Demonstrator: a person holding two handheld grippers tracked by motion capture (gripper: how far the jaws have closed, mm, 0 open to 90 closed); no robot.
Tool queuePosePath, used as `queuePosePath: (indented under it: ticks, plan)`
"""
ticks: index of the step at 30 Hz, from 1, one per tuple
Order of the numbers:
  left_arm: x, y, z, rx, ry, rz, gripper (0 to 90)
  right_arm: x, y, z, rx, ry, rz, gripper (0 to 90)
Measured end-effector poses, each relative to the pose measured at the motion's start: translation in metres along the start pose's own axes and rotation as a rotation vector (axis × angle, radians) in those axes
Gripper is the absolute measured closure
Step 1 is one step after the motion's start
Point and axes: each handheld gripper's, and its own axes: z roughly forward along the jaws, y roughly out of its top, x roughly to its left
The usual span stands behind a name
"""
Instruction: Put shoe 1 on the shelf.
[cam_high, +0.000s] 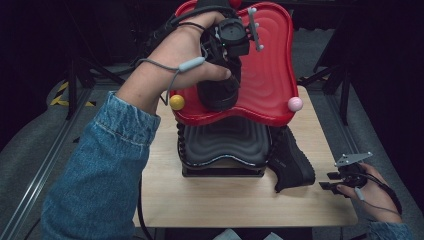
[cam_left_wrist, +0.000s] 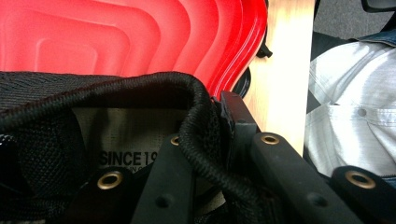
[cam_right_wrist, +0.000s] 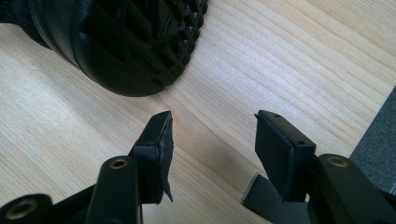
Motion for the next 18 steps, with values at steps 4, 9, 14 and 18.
queuePosePath:
  ticks: [4, 9, 14, 18]
  plan:
    - [0.0011, 0.0009, 0.0023, 0.021, 0.013, 0.014, 83.6, 0.0001, -0.0002, 0.0016, 0.004, 0.004, 0.004, 47.3]
    - [0.0042, 0.0002, 0.0039, 0.026, 0.031, 0.021, 83.6, 0.0005, -0.0003, 0.0034, 0.007, 0.011, 0.004, 47.2]
    - [0.0069, -0.0018, 0.0038, 0.026, 0.037, 0.0, 83.7, 0.0, -0.0005, 0.0031, 0.003, 0.017, 0.006, 46.8]
    - [0.0059, -0.0027, 0.0049, 0.022, 0.033, 0.0, 83.7, -0.0017, -0.0012, 0.002, 0.004, 0.013, 0.005, 46.8]
